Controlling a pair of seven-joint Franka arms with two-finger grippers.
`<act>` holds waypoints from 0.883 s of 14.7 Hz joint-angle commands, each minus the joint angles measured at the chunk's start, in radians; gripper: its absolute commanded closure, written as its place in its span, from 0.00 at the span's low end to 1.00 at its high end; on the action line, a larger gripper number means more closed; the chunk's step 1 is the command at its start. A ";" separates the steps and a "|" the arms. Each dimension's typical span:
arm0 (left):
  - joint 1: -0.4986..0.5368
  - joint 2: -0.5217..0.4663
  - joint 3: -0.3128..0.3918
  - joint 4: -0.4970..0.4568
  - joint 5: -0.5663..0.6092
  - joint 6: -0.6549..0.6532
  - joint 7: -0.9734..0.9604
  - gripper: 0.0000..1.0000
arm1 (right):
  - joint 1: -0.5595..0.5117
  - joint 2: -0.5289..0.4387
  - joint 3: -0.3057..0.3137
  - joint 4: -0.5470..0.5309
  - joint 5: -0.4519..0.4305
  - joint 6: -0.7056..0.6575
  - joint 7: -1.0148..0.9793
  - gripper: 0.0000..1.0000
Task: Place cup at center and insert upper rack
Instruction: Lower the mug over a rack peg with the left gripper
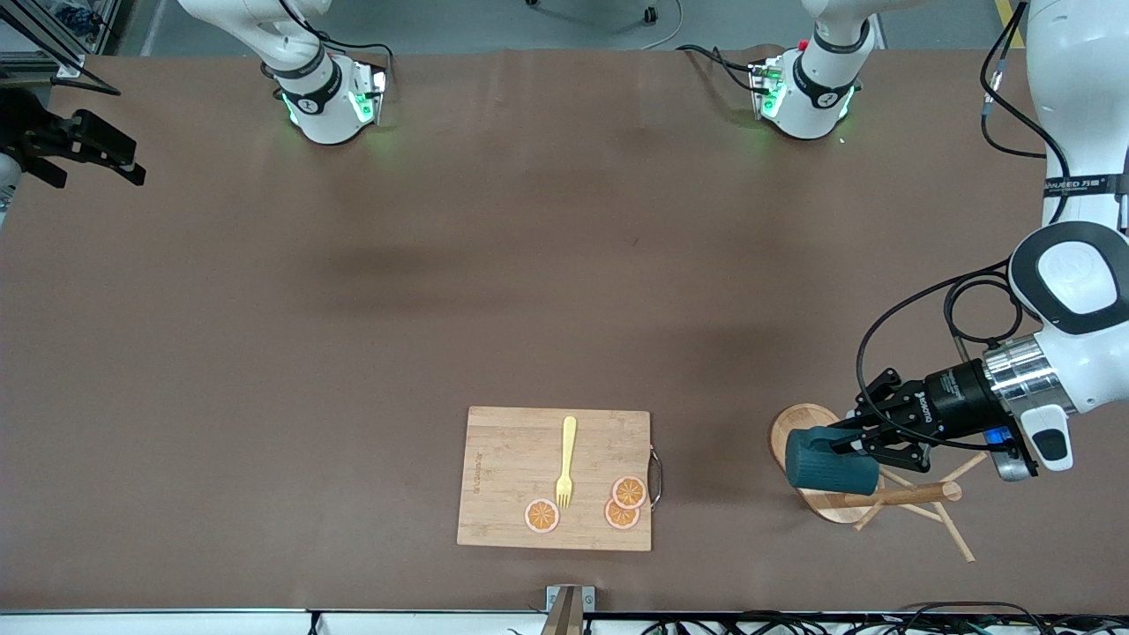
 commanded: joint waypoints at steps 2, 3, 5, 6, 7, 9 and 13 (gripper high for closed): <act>0.030 0.016 -0.010 -0.003 -0.057 -0.007 0.095 0.99 | 0.009 -0.031 -0.003 -0.028 -0.005 0.012 0.017 0.00; 0.046 0.025 -0.010 -0.005 -0.057 -0.014 0.100 0.99 | 0.009 -0.031 -0.003 -0.028 -0.006 0.012 0.017 0.00; 0.066 0.030 -0.010 -0.006 -0.058 -0.033 0.136 0.99 | 0.003 -0.031 -0.003 -0.028 -0.006 0.013 0.017 0.00; 0.080 0.036 -0.010 -0.012 -0.060 -0.040 0.162 0.99 | 0.000 -0.031 -0.003 -0.028 -0.006 0.012 0.017 0.00; 0.095 0.042 -0.010 -0.014 -0.060 -0.056 0.193 0.99 | 0.000 -0.031 -0.003 -0.028 -0.006 0.013 0.014 0.00; 0.118 0.054 -0.010 -0.012 -0.087 -0.074 0.241 0.99 | 0.000 -0.029 -0.003 -0.028 -0.032 0.013 0.009 0.00; 0.138 0.080 -0.010 -0.014 -0.118 -0.079 0.314 0.99 | -0.022 -0.028 -0.003 -0.028 -0.055 0.012 0.004 0.00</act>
